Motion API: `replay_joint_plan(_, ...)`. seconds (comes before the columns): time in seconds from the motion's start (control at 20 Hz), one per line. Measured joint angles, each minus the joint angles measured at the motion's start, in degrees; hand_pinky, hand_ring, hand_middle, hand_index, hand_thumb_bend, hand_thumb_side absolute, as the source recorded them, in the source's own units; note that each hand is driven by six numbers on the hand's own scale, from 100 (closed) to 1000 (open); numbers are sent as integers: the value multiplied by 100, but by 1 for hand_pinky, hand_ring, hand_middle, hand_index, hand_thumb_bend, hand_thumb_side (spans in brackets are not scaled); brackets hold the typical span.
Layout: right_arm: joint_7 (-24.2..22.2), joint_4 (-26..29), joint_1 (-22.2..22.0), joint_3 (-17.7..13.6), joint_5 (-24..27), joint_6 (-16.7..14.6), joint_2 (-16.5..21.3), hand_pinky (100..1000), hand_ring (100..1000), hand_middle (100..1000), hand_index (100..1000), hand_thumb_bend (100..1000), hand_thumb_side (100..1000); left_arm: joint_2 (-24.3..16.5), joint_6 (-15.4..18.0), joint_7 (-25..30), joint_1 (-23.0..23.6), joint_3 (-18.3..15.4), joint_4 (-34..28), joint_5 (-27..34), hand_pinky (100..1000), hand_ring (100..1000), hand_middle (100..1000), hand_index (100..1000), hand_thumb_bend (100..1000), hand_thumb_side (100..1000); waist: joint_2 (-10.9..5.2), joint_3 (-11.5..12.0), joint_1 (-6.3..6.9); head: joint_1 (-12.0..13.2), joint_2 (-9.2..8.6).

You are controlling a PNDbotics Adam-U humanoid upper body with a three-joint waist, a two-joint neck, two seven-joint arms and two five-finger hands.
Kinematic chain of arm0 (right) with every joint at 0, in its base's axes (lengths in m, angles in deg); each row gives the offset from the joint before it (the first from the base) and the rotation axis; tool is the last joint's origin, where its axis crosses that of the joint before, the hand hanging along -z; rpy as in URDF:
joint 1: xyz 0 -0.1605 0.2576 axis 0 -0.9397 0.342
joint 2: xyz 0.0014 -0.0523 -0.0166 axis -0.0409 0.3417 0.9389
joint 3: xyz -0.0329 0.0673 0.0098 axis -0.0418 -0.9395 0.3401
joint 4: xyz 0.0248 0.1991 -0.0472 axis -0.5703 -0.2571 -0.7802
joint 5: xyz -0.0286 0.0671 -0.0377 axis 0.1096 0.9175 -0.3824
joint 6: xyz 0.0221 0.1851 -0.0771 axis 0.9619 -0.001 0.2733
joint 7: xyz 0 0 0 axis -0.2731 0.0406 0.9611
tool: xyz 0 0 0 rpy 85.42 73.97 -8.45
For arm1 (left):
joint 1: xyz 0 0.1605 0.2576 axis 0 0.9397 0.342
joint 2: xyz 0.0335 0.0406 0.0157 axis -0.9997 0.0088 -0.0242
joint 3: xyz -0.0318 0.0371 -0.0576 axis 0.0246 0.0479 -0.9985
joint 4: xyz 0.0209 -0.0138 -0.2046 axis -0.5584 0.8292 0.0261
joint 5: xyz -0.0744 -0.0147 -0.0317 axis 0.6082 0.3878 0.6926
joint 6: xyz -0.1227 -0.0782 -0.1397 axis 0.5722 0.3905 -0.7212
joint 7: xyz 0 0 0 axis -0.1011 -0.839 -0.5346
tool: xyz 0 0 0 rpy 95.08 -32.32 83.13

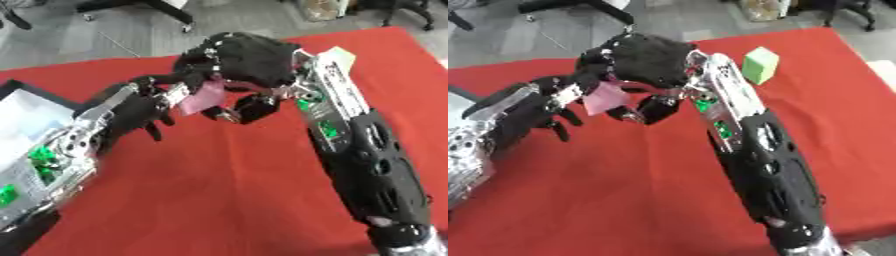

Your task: Pick up the objects with one hand, pass them to the other hand, and then place them into the box on the other side of the table.

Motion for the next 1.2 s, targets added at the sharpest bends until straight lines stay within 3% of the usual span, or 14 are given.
replay_joint_plan(0.05, 0, 0, 0, -1, 1, 0, 4, 695, 669, 251, 706, 100, 100, -2, 35, -21, -1, 0, 1, 97, 420, 524, 488, 658, 237, 656, 0, 0, 0, -3, 0)
replay_joint_plan(0.1, 0, 0, 0, -3, 1, 0, 5, 696, 669, 254, 707, 100, 100, -5, 64, -45, -1, 0, 2, 170, 396, 472, 406, 591, 103, 568, 0, 0, 0, -5, 0)
replay_joint_plan(0.35, 4, 1, -6, -12, 19, -4, 11, 695, 669, 258, 707, 100, 100, -27, 195, -78, -27, 0, 36, 443, 391, 464, 388, 576, 100, 551, 0, 1, 0, -9, 0)
replay_joint_plan(0.6, 15, 9, -6, -6, 39, -15, 11, 696, 669, 262, 707, 100, 100, -31, 266, -52, -36, 3, 41, 468, 395, 477, 398, 577, 112, 444, 0, 1, 2, -10, 0)
replay_joint_plan(0.8, 24, 33, -7, -8, 41, -24, 11, 697, 669, 261, 707, 100, 100, -49, 236, 197, -88, 29, 68, -26, 389, 471, 389, 564, 100, 352, 0, 1, 2, -11, 0)
replay_joint_plan(1.0, 28, 35, -11, -3, 41, -28, 11, 697, 669, 263, 708, 100, 100, -45, 96, 497, -126, 40, 69, -757, 363, 445, 350, 525, 100, 345, 0, 1, 2, -12, 0)
replay_joint_plan(1.2, 28, 35, -13, -1, 41, -28, 11, 699, 670, 275, 712, 100, 100, -22, 38, 563, -129, 50, 66, -1058, 349, 429, 327, 503, 100, 342, 0, 1, 2, -12, 0)
